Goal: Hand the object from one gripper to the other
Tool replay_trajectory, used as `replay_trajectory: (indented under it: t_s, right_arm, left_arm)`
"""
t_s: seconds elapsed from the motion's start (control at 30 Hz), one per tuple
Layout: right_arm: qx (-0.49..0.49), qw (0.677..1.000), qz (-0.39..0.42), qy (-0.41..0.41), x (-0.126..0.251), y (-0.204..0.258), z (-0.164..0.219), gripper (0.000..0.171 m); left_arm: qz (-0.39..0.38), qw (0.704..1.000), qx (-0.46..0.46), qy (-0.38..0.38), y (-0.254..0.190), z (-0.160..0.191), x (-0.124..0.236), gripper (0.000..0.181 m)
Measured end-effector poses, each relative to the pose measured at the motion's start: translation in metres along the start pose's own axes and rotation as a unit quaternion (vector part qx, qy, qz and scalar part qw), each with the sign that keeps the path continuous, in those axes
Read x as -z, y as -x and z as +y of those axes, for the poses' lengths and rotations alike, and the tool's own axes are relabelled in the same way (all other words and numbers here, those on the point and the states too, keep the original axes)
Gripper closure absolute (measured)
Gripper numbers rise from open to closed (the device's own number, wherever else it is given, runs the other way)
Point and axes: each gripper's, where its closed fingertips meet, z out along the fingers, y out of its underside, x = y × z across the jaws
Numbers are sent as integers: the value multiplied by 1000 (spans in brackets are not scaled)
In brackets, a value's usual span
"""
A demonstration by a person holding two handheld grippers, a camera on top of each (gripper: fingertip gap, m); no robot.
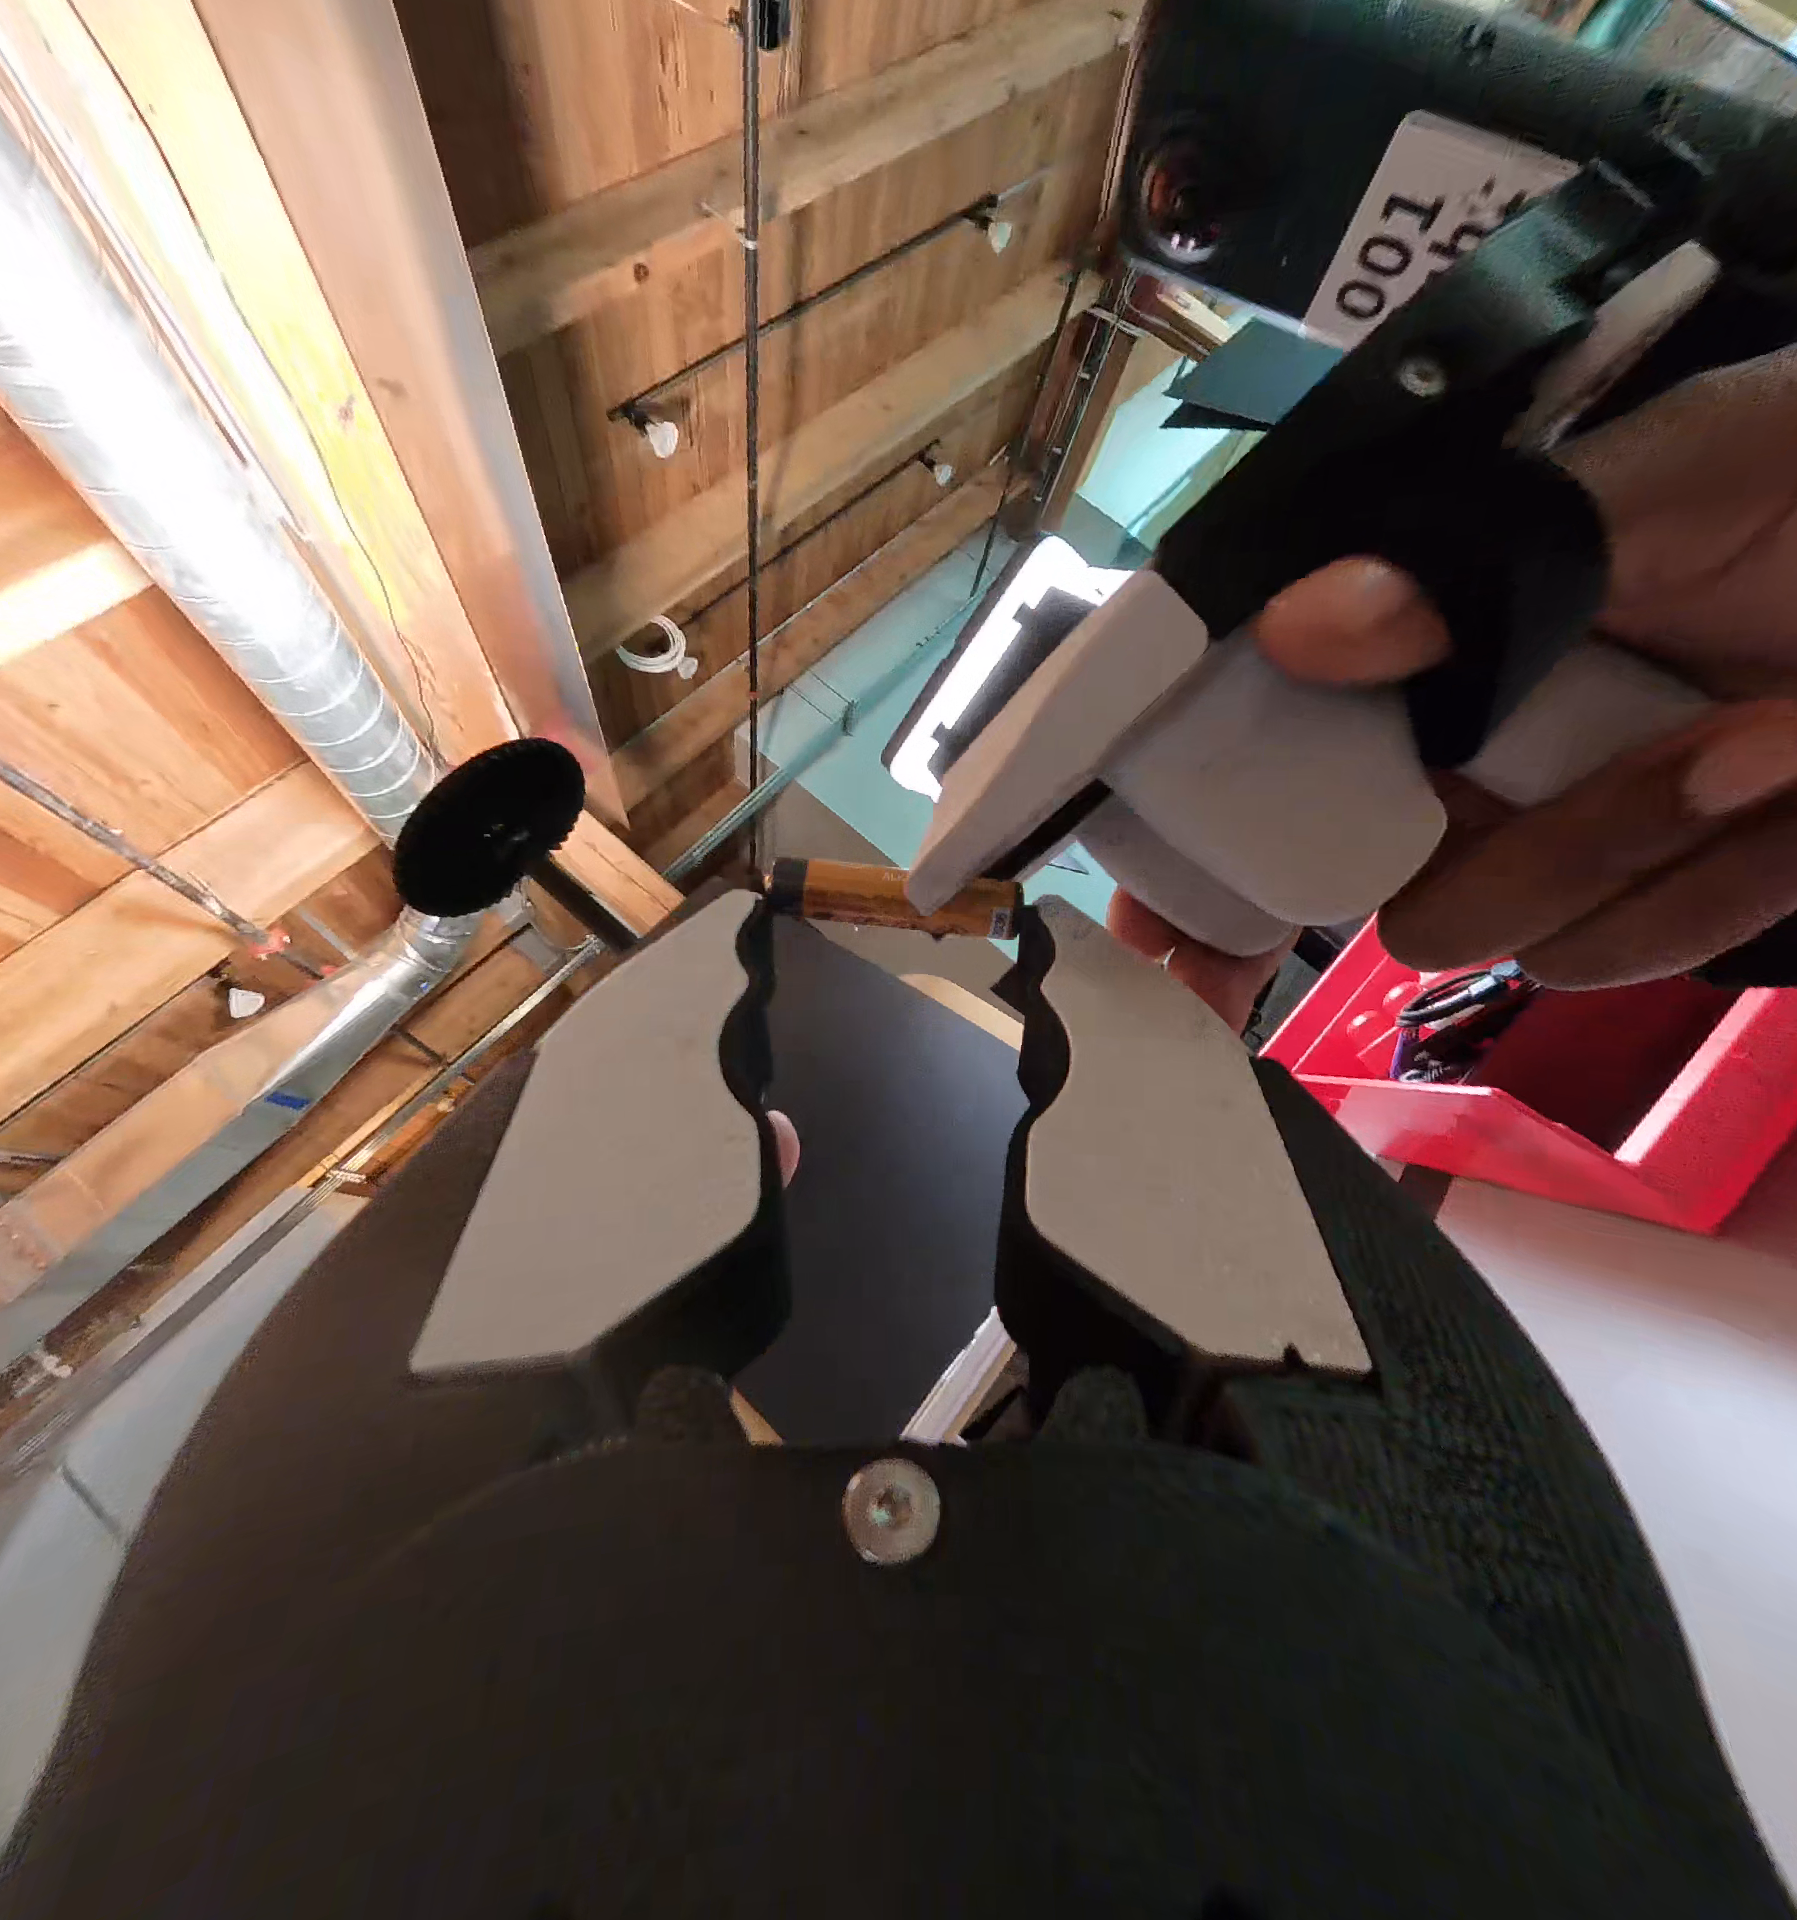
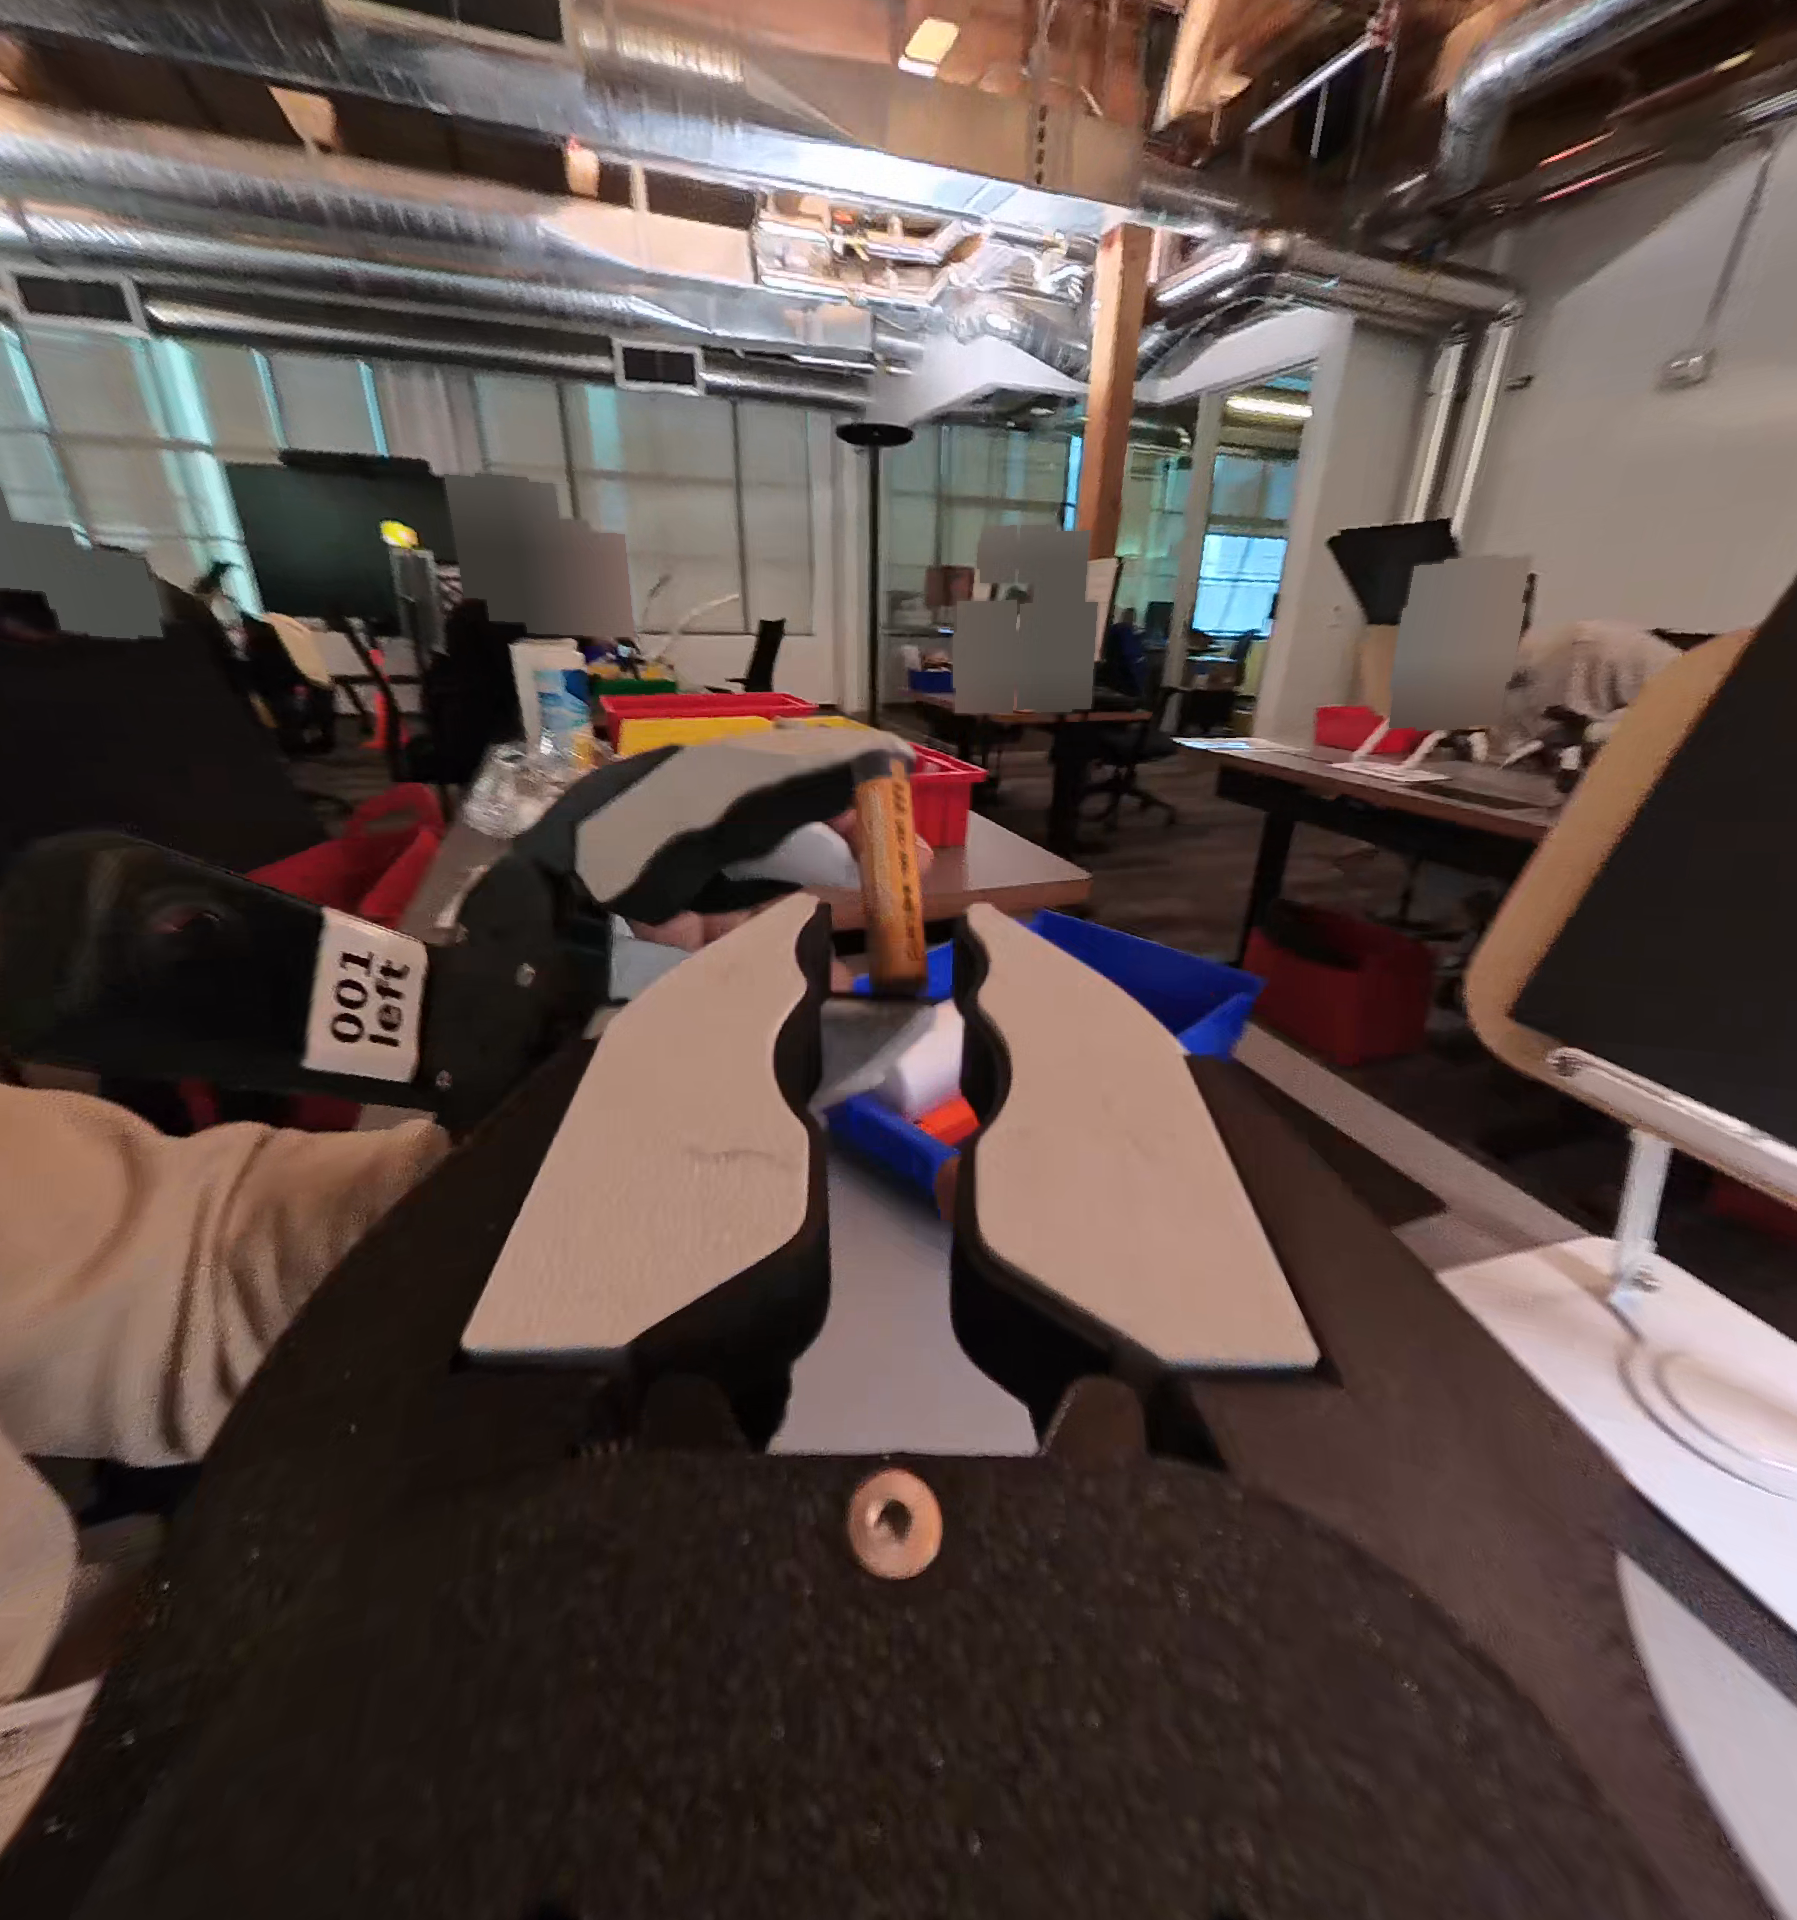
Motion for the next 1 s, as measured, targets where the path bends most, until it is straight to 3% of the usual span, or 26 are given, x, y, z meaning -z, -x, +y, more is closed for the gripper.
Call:
replay_trajectory:
  t_s: [0.17,0.27,0.4,0.57,0.7,0.8,0.9,1.0]
  right_arm:
    - [-5,999,-48,18,4,6,5,161]
    - [52,996,-45,64,17,1,9,161]
    - [194,968,3,160,44,-19,24,161]
    - [340,913,-1,225,46,-11,48,161]
    - [398,882,9,254,43,-11,58,161]
    - [403,887,15,226,41,-10,49,160]
    - [309,944,38,107,34,-13,15,154]
    - [88,996,12,-19,28,-16,-9,148]
  left_arm:
    - [41,999,15,-24,-10,-6,3,136]
    - [121,981,148,-30,-17,-5,4,141]
    - [250,897,364,-5,-24,0,9,145]
    - [369,803,467,36,-57,1,18,159]
    - [370,813,445,61,-65,8,18,170]
    - [352,824,442,38,-56,3,16,170]
    - [279,829,483,-34,-28,-7,8,170]
    - [168,863,472,-69,-7,0,2,170]
